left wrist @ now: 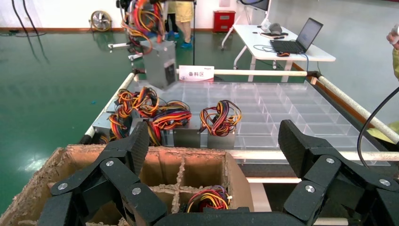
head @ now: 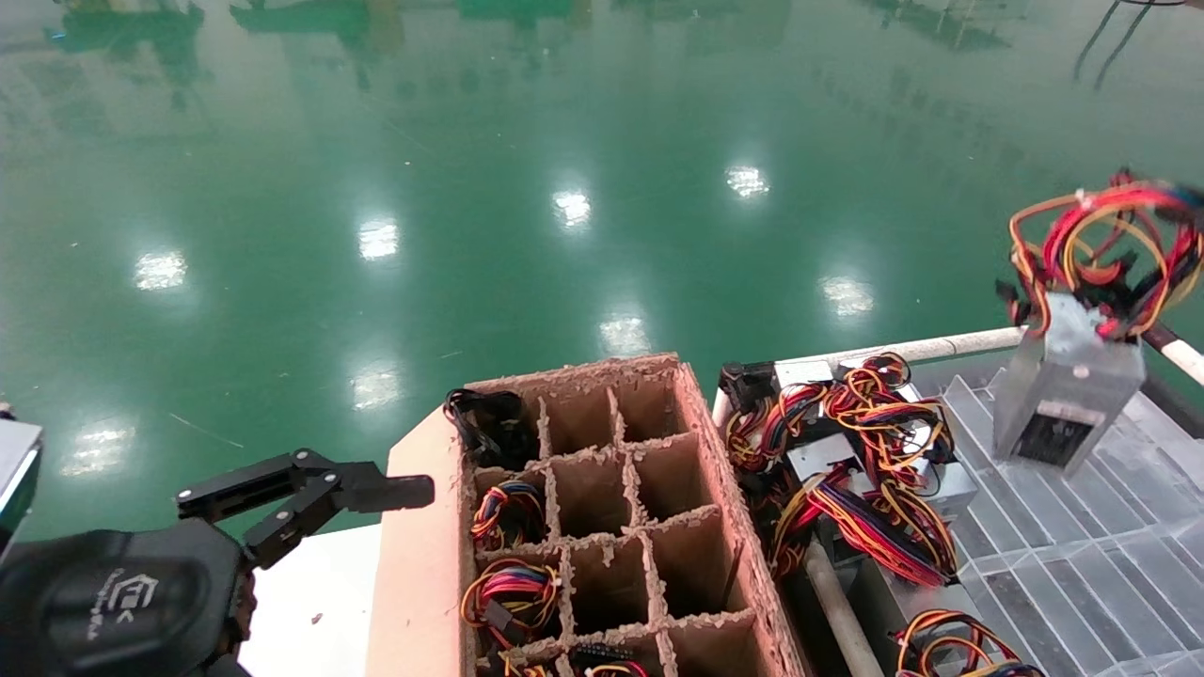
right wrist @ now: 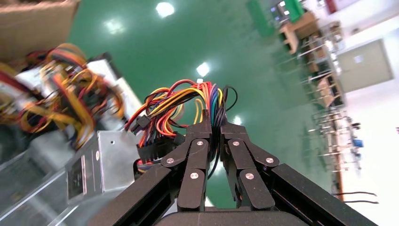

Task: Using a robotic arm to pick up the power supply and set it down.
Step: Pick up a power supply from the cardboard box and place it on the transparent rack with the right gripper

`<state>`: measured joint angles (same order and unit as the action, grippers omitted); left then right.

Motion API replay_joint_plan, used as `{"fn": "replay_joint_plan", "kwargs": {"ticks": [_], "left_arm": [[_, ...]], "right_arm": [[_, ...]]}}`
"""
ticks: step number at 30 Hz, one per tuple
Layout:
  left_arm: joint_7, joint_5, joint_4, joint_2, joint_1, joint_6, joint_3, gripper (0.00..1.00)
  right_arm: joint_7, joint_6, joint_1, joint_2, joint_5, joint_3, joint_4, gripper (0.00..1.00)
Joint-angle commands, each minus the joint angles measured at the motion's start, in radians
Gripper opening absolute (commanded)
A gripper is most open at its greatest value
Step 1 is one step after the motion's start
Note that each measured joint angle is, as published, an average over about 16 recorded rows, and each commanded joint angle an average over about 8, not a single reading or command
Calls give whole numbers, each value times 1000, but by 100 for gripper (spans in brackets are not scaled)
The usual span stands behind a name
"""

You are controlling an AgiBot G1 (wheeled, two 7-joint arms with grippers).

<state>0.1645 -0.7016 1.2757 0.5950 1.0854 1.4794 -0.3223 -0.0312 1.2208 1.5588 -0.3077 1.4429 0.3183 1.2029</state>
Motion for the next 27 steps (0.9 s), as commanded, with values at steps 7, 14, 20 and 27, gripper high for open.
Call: {"fn": "replay_joint_plan", "kwargs": {"ticks": [7, 14, 20, 27], "left_arm": [[0, 0, 0, 0, 0, 0, 0, 100], [0, 0, 0, 0, 0, 0, 0, 100], [0, 0, 0, 0, 0, 0, -1, 100], [0, 1, 0, 0, 0, 0, -1, 100]], "right_arm": [[53, 67, -39, 55, -30, 5, -15, 0], [79, 124, -59, 79, -37, 20, -22, 0], [95, 168, -68, 78, -30, 39, -23, 0], [87, 206, -49, 35, 18, 70, -15, 0]]}}
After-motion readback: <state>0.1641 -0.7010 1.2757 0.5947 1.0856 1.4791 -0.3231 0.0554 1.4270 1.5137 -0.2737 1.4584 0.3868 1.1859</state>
